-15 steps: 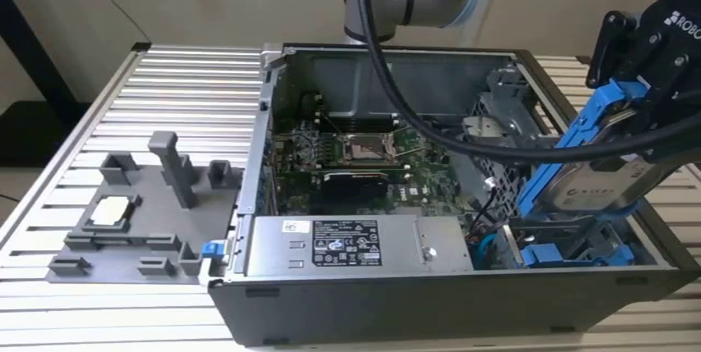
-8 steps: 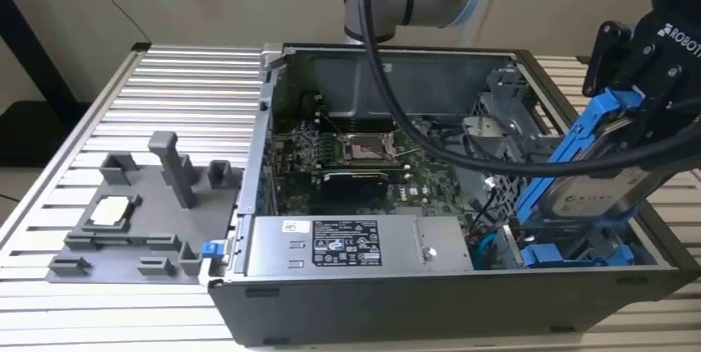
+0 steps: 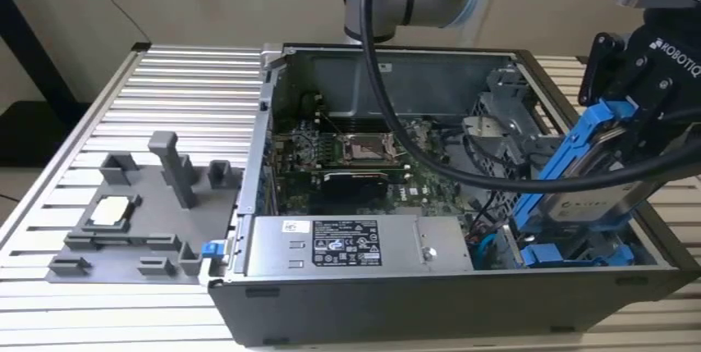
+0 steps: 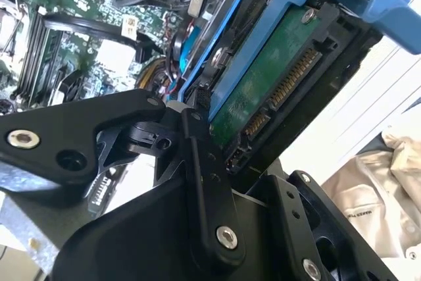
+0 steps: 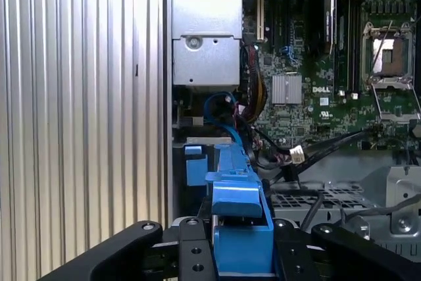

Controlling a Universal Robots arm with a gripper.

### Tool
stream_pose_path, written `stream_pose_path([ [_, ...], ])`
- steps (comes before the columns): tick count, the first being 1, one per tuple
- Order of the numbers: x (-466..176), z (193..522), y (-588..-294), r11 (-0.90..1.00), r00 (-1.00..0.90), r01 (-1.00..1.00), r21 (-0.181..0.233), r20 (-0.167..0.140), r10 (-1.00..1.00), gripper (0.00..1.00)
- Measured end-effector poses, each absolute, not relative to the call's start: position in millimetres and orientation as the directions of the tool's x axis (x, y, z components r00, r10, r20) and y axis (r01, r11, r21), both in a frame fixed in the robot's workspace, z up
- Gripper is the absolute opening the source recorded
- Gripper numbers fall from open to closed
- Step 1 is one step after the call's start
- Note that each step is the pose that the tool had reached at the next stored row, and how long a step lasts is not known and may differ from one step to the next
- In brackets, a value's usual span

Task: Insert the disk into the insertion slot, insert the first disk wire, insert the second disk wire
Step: 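Insert the disk into the insertion slot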

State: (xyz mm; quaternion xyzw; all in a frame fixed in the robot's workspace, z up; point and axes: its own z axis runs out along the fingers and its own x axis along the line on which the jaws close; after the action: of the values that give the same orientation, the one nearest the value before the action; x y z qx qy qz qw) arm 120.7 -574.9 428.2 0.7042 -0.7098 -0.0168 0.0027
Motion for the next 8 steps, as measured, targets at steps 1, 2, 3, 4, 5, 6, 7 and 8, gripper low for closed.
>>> stream_pose_path([
  [1, 120.9, 427.2, -574.9, 0.008, -0.008, -1.000, 0.028, -0.020, -1.000, 0.33],
  [2, 121.2, 426.2, -574.9, 0.007, -0.008, -1.000, 0.028, -0.020, -1.000, 0.33],
  [3, 121.5, 425.2, -574.9, 0.007, -0.008, -1.000, 0.028, -0.020, -1.000, 0.33],
  [4, 121.8, 424.2, -574.9, 0.007, -0.007, -1.000, 0.028, -0.020, -1.000, 0.33],
  [5, 122.0, 423.2, -574.9, 0.007, -0.007, -1.000, 0.028, -0.020, -1.000, 0.33],
  [6, 122.3, 422.2, -574.9, 0.007, -0.007, -1.000, 0.028, -0.020, -1.000, 0.33],
  [7, 122.6, 421.3, -574.9, 0.006, -0.007, -1.000, 0.028, -0.020, -1.000, 0.33],
  [8, 122.8, 420.3, -574.9, 0.006, -0.007, -1.000, 0.028, -0.020, -1.000, 0.33],
])
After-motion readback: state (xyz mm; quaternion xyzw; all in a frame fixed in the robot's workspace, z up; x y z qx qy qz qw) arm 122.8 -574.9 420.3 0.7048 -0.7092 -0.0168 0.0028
